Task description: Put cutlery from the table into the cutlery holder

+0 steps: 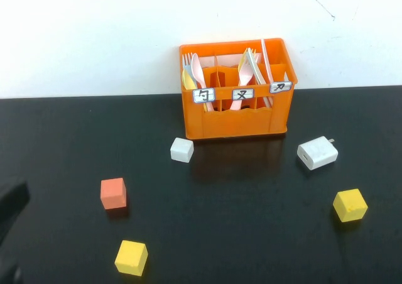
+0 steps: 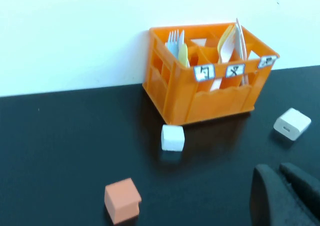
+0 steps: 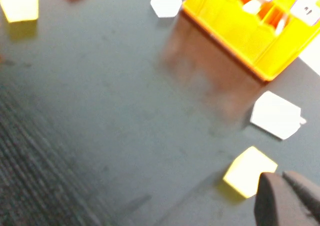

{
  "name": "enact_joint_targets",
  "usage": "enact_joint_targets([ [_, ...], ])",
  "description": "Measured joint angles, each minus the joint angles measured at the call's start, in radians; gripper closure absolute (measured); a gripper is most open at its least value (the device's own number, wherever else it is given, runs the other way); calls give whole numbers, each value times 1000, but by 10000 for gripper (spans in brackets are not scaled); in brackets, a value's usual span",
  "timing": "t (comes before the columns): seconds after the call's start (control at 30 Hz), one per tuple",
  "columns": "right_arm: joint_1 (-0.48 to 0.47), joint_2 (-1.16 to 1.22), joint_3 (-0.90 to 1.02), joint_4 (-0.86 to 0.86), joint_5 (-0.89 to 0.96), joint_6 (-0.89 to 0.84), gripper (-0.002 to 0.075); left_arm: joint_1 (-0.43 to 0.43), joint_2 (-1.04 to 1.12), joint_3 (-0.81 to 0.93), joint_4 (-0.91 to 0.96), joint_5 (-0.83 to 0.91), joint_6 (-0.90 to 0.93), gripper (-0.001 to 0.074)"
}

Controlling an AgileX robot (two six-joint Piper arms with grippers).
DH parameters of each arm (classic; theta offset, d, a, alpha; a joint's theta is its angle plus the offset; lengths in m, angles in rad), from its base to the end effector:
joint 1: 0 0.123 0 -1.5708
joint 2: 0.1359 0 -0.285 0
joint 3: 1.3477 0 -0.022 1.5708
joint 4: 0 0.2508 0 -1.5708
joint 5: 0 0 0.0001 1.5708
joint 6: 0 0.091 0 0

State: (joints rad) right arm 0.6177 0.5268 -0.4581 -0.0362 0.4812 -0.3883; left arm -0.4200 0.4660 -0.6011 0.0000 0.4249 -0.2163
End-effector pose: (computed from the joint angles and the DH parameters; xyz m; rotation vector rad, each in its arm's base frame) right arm 0.0882 0.0608 0.2843 -1.0002 1.7720 0.1071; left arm 0.0858 -0.0383 0.3427 0.1826 1.7871 -0.4582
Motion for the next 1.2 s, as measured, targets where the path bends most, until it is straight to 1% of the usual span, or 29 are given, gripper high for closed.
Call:
enact_joint_targets([
  [0.2, 0, -39, 100, 27, -71, 0, 728, 0, -215, 180, -12, -54, 0, 735],
  [0.4, 0, -40, 116, 47, -77, 0, 728, 0, -347, 281, -14, -88, 0, 735],
  [1.2, 0, -40, 121, 65, -77, 0, 728, 0, -363, 306, -14, -91, 0, 736],
])
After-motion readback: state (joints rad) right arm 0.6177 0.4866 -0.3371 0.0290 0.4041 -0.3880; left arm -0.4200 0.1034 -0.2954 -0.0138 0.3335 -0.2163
